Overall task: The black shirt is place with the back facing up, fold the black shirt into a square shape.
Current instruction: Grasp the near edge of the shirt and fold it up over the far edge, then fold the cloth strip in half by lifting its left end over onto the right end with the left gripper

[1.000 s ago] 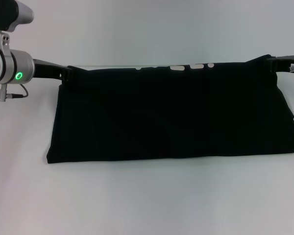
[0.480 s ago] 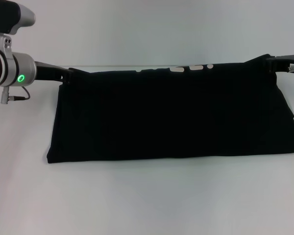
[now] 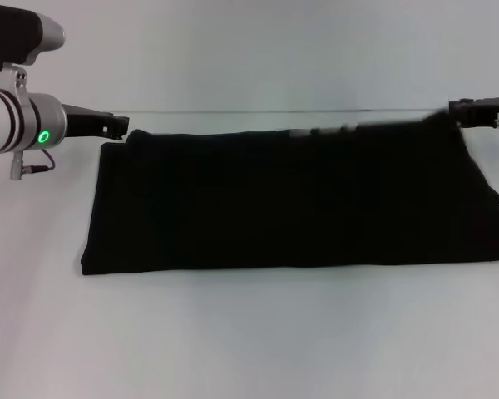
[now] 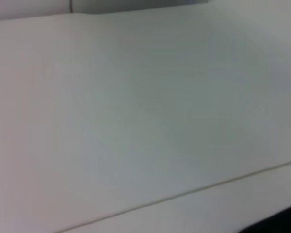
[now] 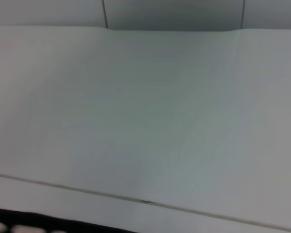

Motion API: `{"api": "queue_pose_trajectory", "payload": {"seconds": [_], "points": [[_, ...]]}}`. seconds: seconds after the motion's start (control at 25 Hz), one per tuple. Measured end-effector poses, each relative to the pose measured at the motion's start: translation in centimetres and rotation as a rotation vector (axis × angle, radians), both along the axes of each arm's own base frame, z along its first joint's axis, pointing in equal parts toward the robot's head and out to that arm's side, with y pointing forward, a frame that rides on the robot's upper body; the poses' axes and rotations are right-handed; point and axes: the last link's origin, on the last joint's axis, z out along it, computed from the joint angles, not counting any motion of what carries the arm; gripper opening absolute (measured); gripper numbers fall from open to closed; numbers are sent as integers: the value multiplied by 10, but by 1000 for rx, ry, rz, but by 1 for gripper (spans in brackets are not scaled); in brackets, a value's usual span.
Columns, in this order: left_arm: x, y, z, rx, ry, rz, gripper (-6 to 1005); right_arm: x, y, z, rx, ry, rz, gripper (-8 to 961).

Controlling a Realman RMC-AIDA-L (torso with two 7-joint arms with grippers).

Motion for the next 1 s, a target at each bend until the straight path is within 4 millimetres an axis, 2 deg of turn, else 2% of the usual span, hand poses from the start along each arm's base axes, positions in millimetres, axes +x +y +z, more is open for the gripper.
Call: {"api": "queue_pose_trajectory", "payload": {"seconds": [0.08, 0.12, 0.4, 0.6, 0.8, 0.92, 1.0], "points": [[-3, 0, 0, 22, 7, 7, 58, 3, 0, 5, 17, -10, -5, 62], [-4, 0, 0, 31, 7, 11, 102, 5, 0, 7, 27, -16, -9, 62], [-10, 0, 7, 93, -16, 41, 403, 7, 0, 22, 54, -7, -3, 327], [-1, -7, 16, 38, -111, 50, 622, 3, -10, 31, -7, 133, 33, 550], [20, -37, 27, -171, -242, 8, 837, -6, -38, 36, -119, 317, 138, 718], [29, -63, 31, -329, -321, -24, 947, -6, -57, 34, -188, 380, 176, 720], [30, -77, 31, -407, -366, -29, 948, -3, -66, 30, -217, 398, 181, 721]]}}
